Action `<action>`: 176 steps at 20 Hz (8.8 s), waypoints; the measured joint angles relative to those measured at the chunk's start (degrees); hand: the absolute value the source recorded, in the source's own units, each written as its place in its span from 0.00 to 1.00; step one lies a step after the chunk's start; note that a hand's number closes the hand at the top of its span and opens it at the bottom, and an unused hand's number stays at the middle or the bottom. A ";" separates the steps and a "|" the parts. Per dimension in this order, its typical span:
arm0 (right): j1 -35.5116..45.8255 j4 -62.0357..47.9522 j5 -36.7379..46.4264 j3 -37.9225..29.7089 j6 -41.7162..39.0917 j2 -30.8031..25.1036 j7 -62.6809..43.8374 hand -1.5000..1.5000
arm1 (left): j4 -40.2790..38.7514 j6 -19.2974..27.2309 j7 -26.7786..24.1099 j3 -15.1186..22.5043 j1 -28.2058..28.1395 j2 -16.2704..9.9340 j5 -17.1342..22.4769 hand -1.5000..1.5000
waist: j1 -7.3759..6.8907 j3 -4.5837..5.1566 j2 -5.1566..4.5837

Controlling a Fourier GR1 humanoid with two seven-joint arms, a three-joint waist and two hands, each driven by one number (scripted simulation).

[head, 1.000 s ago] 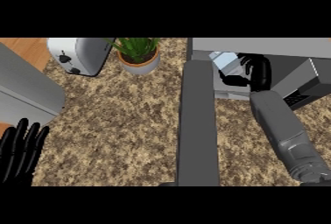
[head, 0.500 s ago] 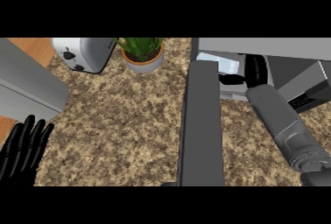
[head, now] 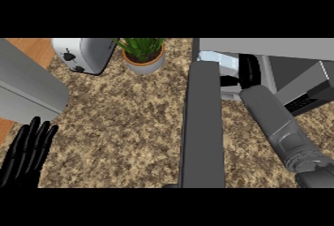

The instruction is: Pick up the milk, place it into the microwave and close the microwave

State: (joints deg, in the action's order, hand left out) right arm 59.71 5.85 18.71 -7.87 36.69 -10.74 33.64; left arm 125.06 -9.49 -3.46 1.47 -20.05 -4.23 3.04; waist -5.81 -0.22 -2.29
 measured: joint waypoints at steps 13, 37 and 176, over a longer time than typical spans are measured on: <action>0.04 0.88 -2.28 -3.28 1.68 -2.41 1.63 0.00 | 2.04 -0.10 0.44 1.48 -1.98 0.32 -1.76 0.00 | 1.13 0.03 0.45; -5.39 4.54 -9.82 -10.15 -18.40 -5.30 10.85 0.00 | 4.45 1.56 0.60 6.58 -5.94 3.44 -5.39 0.00 | 3.03 0.74 1.99; -86.99 108.35 -55.52 9.58 -67.64 -18.62 -3.25 0.00 | -79.66 42.35 -24.61 40.75 72.28 4.24 42.93 1.00 | 28.06 0.20 -2.16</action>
State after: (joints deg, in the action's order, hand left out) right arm -27.28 114.19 -36.82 1.71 -30.95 -29.36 30.39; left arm 45.41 32.86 -28.08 42.22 52.22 0.01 45.97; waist 22.25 -0.02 -4.44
